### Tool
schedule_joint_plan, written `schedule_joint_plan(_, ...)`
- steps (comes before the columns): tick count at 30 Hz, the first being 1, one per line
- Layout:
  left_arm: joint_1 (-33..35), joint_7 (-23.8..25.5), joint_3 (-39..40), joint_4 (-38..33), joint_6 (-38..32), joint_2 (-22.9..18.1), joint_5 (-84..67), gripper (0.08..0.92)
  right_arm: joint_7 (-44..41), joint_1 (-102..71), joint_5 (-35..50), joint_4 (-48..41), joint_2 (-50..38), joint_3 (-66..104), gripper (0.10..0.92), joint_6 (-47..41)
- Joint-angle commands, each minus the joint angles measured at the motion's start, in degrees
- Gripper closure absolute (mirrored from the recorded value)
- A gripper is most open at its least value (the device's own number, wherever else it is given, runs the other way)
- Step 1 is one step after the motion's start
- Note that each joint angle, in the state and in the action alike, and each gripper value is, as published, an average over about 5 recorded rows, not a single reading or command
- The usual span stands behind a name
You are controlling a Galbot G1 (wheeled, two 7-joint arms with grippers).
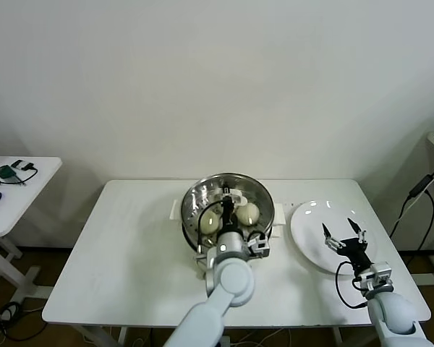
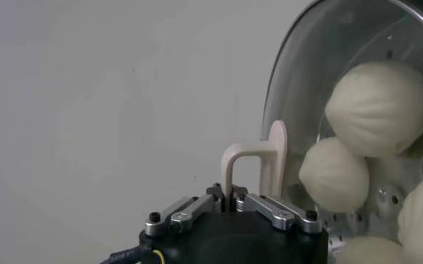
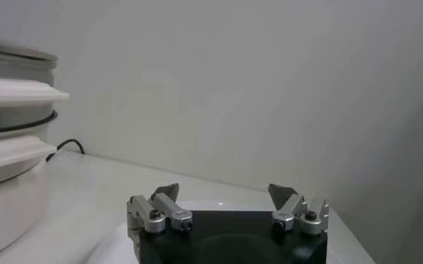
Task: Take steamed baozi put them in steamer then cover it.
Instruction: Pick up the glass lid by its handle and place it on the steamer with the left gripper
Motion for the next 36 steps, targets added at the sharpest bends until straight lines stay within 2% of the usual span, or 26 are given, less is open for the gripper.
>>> schedule_joint_plan(1,0.38,-0.17,-0.30,-0.33,2.81,-0.24,-0.21,0.854,-0.07,0.17,-0.51,-0.16,0.19,0.03,0.203,0.10)
schedule_joint_plan(16,0.89,-2.20,-0.01,1.08,2.39,0.14,-0.40,0.854,-0.47,0.49,-0.83,-0.44,0.69,0.11,0.203,0.31)
schedule_joint_plan(24,1.78,0.07,-1.66,-0.43,-1.28,0.53,1.96,0.852,-0.39,0.38,-0.94,-0.11,0.52,0.30,0.203,-0.38)
schedule_joint_plan(27,1.70,0.26,-1.29,-2.11,-0.66,1.29,0.84,0.814,0.03,0.34,-0.82,0.40,0.39,0.31,0.203,-1.48)
schedule_joint_plan(36,2.85,1.48,0.71,-10.62,1.54,5.47,-3.76,0.563,0.29,0.37,-0.24,1.38,-0.05,0.59,0.203,-5.51)
